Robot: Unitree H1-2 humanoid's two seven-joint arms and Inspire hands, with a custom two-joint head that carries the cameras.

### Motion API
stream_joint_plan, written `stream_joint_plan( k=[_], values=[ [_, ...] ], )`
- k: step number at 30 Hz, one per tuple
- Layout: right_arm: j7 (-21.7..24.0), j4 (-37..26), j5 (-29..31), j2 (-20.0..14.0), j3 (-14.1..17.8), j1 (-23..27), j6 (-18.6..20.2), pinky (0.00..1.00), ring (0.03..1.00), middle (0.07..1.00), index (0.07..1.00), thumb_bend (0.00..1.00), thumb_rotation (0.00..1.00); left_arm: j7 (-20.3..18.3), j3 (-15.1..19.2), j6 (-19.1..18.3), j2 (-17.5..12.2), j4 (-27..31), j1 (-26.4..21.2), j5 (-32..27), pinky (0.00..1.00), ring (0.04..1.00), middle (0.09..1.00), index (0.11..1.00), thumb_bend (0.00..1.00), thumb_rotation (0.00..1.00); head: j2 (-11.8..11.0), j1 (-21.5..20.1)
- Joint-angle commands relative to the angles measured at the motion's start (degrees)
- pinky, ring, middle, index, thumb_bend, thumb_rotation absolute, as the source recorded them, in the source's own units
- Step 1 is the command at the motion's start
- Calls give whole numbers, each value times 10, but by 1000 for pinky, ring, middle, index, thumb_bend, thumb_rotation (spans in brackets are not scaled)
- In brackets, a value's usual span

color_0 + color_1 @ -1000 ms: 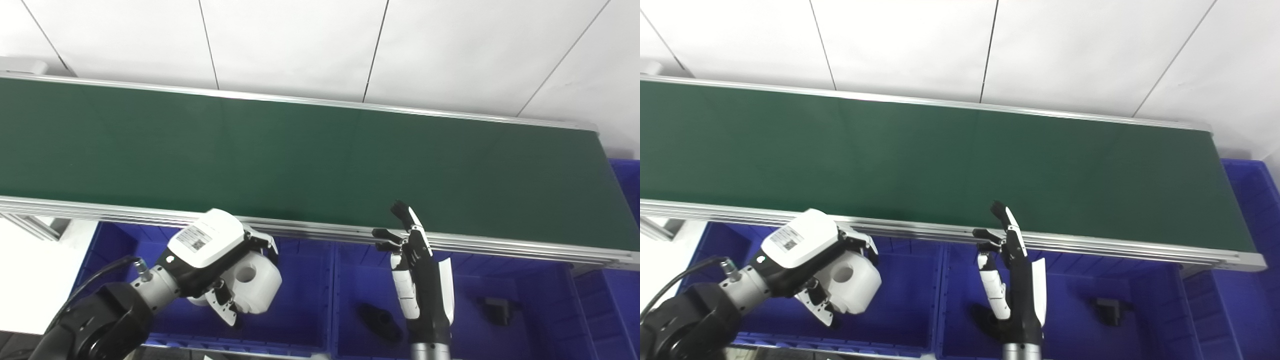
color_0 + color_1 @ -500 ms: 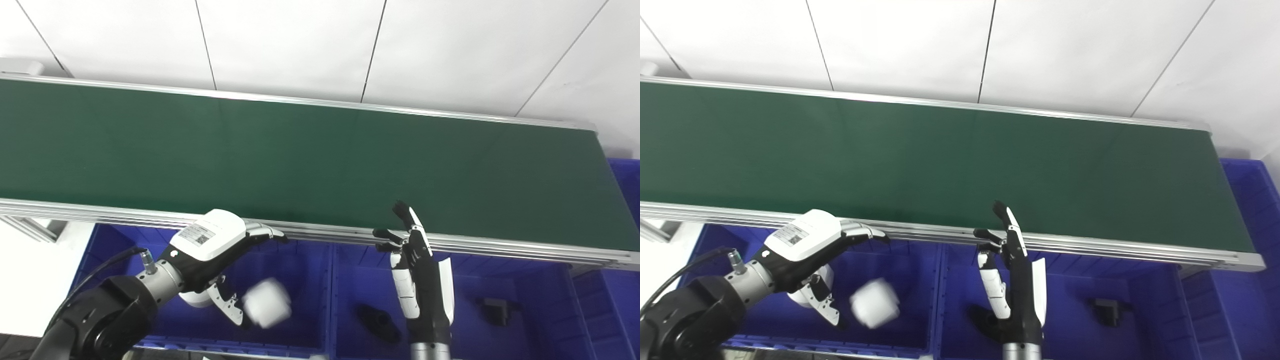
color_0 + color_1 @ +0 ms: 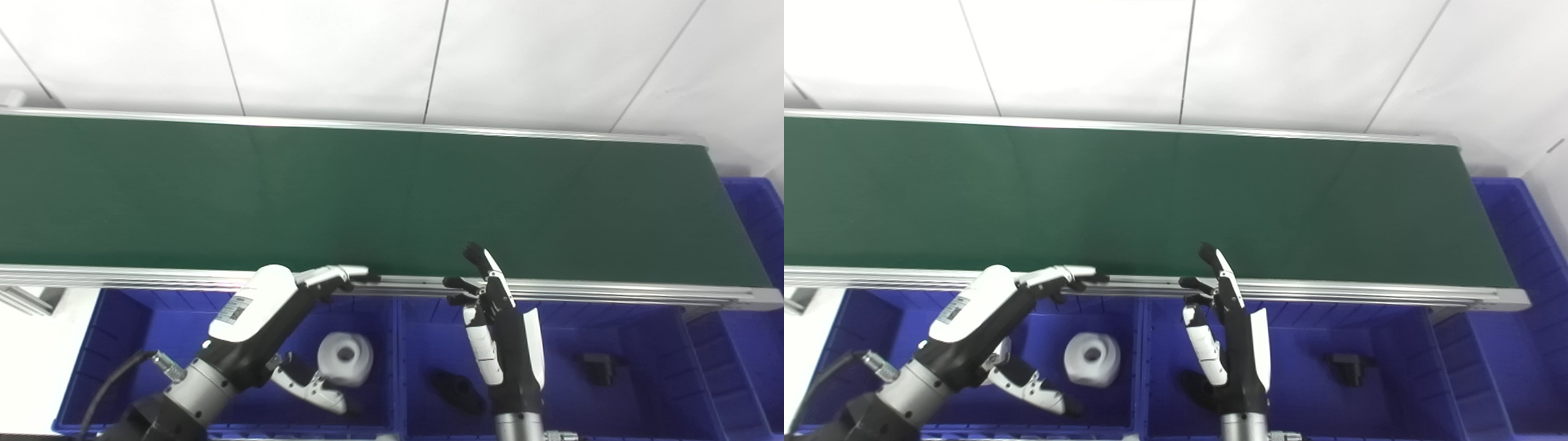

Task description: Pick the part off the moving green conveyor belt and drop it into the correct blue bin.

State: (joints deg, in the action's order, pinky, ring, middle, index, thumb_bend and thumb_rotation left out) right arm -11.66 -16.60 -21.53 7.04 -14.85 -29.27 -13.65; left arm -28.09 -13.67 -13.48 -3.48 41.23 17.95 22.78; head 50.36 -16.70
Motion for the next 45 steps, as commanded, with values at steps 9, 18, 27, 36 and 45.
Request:
stream_joint_plan(
  k=[9,18,27,36,45],
  values=[
    [-9,-27,-16,37,-18,-14,24,673,740,891,891,693,1000,135,50,17,91,-111,52,-130,994,1000,1000,1000,688,834,2,-3],
    [-9,-33,-13,32,-12,-16,27,655,730,876,891,697,1000,214,28,108,106,-175,53,-123,1000,1000,1000,1000,728,958,2,-3],
    [-2,-36,-4,22,-5,-19,29,652,737,882,895,691,1000,249,15,142,108,-180,58,-118,1000,995,1000,1000,731,970,-1,7],
    [-4,-36,2,24,-3,-21,31,665,742,883,885,692,1000,258,-2,171,94,-180,60,-107,999,990,1000,1000,710,965,-3,12],
    [-3,-35,1,24,-3,-20,32,645,738,885,891,699,1000,262,-12,175,86,-179,59,-112,1000,981,1000,1000,710,938,-4,10]
  ],
)
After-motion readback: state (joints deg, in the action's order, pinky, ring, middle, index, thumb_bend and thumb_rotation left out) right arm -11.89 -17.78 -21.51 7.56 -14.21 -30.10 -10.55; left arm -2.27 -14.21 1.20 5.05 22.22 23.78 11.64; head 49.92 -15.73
